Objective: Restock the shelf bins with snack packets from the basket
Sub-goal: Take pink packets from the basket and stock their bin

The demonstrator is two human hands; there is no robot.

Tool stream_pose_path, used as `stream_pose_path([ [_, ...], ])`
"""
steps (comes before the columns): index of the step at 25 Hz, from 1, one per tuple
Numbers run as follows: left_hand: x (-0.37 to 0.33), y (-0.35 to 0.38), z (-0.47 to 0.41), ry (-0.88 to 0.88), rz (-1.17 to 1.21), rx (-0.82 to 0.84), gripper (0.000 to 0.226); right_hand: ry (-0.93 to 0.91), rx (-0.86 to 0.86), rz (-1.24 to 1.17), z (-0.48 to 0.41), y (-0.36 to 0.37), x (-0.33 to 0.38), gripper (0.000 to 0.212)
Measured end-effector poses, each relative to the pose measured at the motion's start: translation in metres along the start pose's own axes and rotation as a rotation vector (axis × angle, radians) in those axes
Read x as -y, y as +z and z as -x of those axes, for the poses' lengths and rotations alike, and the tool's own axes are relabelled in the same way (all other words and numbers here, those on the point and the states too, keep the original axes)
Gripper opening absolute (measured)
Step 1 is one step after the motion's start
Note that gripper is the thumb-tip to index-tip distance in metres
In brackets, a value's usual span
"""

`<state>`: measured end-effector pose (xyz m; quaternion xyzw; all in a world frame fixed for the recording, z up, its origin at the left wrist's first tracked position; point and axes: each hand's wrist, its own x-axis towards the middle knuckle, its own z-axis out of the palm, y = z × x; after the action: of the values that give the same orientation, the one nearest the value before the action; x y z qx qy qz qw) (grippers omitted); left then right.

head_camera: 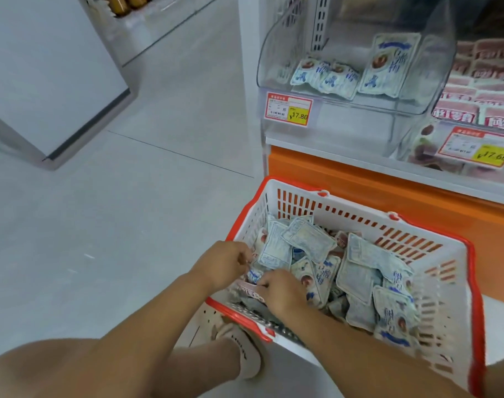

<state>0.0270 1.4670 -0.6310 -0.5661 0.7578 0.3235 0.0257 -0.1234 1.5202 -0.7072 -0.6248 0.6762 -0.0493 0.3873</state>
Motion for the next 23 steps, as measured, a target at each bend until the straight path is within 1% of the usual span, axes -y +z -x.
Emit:
stream_pose_path([
  [2,-0.001,0.0,0.001,0.005,0.04,0.037,0.029,-0.004,0.017,-0.138,0.001,-0.01,-0.004,0.024],
  [4,-0.005,-0.003,0.002,0.011,0.087,0.106,0.04,0.012,0.008,-0.382,0.01,-0.037,-0.012,0.021],
  [5,-0.01,-0.004,0.001,0.011,0.159,0.142,0.044,0.031,-0.012,-0.536,0.017,-0.055,-0.016,0.017],
  [7,-0.024,-0.009,0.001,-0.009,0.418,0.182,0.04,0.097,-0.047,-0.822,0.034,-0.087,-0.02,0.01],
  [9,-0.047,-0.015,0.002,-0.03,0.64,0.213,0.032,0.141,-0.091,-1.005,0.046,-0.112,-0.025,0.011],
  [12,-0.083,-0.019,0.001,-0.011,0.751,0.291,0.022,0.11,-0.182,-1.168,0.064,-0.144,-0.03,0.012],
  [15,-0.107,-0.021,0.0,-0.005,0.835,0.336,0.026,0.073,-0.236,-1.257,0.078,-0.16,-0.039,0.012],
  [20,-0.128,-0.017,-0.005,0.041,0.819,0.356,0.027,0.08,-0.302,-1.307,0.093,-0.175,-0.048,0.012],
  [21,-0.134,-0.016,-0.005,0.062,0.808,0.353,0.027,0.074,-0.3,-1.267,0.098,-0.18,-0.047,0.012],
  [23,-0.149,-0.018,-0.004,0.116,0.76,0.307,0.024,0.031,-0.288,-1.027,0.109,-0.196,-0.04,0.015],
])
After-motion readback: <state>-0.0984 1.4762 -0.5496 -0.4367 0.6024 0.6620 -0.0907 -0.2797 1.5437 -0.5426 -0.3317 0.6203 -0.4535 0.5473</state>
